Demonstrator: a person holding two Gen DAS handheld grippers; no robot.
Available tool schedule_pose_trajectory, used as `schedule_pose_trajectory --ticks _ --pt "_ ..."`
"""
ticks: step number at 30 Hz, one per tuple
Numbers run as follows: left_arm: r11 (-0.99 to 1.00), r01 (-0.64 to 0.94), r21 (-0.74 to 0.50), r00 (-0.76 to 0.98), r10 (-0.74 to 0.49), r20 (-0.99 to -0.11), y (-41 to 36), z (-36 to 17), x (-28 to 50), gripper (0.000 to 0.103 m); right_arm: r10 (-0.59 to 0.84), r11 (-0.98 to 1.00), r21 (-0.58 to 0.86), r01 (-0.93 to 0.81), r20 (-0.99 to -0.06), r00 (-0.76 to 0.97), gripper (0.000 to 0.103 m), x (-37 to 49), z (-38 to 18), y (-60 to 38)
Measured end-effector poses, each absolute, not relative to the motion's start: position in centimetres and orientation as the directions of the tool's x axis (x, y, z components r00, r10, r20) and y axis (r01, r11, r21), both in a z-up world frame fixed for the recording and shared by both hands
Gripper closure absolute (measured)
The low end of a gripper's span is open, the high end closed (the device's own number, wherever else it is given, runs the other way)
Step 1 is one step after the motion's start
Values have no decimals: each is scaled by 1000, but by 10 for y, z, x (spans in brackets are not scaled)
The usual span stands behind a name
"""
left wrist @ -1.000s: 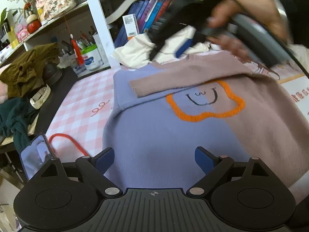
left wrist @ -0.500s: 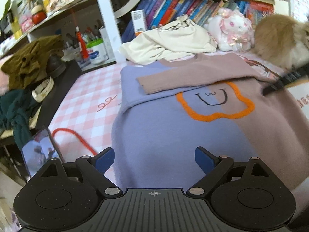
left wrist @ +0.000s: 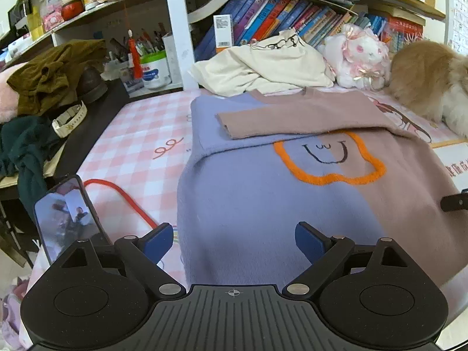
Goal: Fold clothes
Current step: 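Grasp the sweater hem with the left gripper while the right gripper grasps the pink hem, then hold the lavender and pink hem edges closed in both grippers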
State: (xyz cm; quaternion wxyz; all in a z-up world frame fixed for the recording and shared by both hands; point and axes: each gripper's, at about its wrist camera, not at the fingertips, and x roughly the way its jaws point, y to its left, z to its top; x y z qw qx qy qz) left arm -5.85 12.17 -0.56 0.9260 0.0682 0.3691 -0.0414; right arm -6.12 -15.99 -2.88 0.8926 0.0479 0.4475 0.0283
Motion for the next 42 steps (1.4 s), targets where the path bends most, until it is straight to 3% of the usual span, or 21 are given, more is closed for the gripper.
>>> schedule_pose_trajectory --ticks 9,12,19,22,24,26,28,29,34,38,41,42 --pt "982 178 69 659 -66 -749 125 -10 -64 11 85 990 138 43 -796 599 48 -84 -31 -163" --pt "988 154 27 672 -85 -736 133 -7 -69 12 99 989 146 29 -790 605 60 -88 -31 -162" --pt "993 104 -55 636 -109 -764 151 -12 -69 42 114 980 187 63 -796 594 62 -87 -34 -170" --pt "995 61 -85 620 -104 -778 160 -15 -66 49 120 976 203 75 -796 594 65 -86 -35 -173" --pt "993 44 -107 608 -111 -786 164 -18 -64 59 125 975 211 77 -796 592 70 -85 -35 -173" --pt "991 34 -129 592 -124 -796 167 -21 -61 70 141 974 218 62 -796 589 82 -84 -35 -172" --pt "991 23 -129 598 -117 -793 167 -20 -60 94 160 972 231 47 -794 586 91 -83 -34 -170" --pt "990 27 -135 611 -123 -782 167 -16 -60 96 166 971 234 41 -791 589 92 -83 -33 -169" --pt "988 76 -136 657 -152 -738 159 0 -66 96 253 947 321 -30 -680 689 92 -93 -10 -171" --pt "987 45 -156 595 -152 -789 163 -14 -60 96 223 953 304 17 -733 643 92 -85 -21 -175" --pt "982 19 -187 577 -163 -800 172 -19 -62 90 220 945 322 63 -765 605 91 -81 -31 -182" --pt "980 15 -197 570 -170 -804 174 -21 -63 83 223 942 328 70 -768 600 88 -81 -33 -183"
